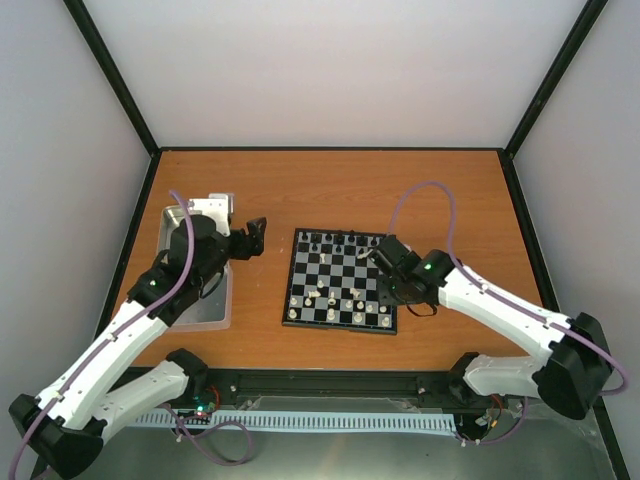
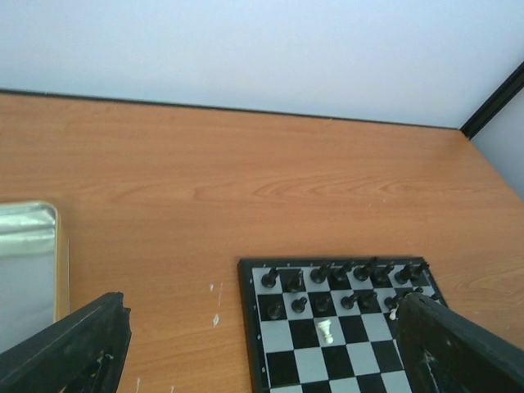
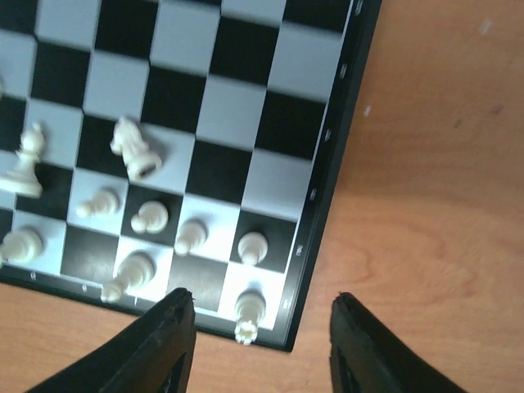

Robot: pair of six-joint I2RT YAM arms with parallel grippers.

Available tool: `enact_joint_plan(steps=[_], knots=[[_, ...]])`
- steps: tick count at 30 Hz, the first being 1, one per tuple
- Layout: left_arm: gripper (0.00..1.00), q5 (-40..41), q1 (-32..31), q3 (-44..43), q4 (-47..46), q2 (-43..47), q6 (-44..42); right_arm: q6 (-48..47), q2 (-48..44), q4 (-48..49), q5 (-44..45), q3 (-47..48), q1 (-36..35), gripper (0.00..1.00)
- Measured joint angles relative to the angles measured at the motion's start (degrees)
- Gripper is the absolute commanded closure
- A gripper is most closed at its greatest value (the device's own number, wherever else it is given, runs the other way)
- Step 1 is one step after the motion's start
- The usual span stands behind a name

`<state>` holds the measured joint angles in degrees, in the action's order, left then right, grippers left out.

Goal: Set up the chess pieces on the board
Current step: Pick up the chess piece from the chessboard.

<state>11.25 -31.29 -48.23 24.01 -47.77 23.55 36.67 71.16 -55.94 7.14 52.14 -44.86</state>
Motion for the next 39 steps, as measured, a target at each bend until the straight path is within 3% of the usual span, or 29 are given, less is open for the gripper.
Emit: enact_joint_plan(steps=[5,10,16,19,26,31,39], knots=[[0.1,-1.44,0.0,-2.1,-1.18,1.18,-2.69,3.1,-2.91,6.78,7.17,-0.31,0.59,0.46],[0.1,-6.19,0.0,-2.16,-5.49,3.41,-6.64,5.35,-0.79,17.99,8.83,-2.1,3.1,0.43],[0.1,-10.45,0.0,-0.94,-11.89,3.58,-10.54,12.59,8.15,26.38,9.07,-1.53,6.99,0.65],[0.1,-10.51,0.0,-0.44,-12.31,2.97,-11.32,17.0,12.9,28.85,8.37,-0.48,7.96,0.67],[0.1,-9.55,0.0,1.22,-12.39,4.61,-11.91,25.42,21.07,30.34,7.02,4.07,8.87,0.67],[0.1,-9.57,0.0,1.84,-12.41,6.69,-11.89,29.86,24.79,29.79,6.75,7.23,9.27,0.73],[0.07,-9.31,0.0,2.14,-12.44,7.96,-11.91,34.4,26.84,27.96,7.15,8.83,9.84,0.74]])
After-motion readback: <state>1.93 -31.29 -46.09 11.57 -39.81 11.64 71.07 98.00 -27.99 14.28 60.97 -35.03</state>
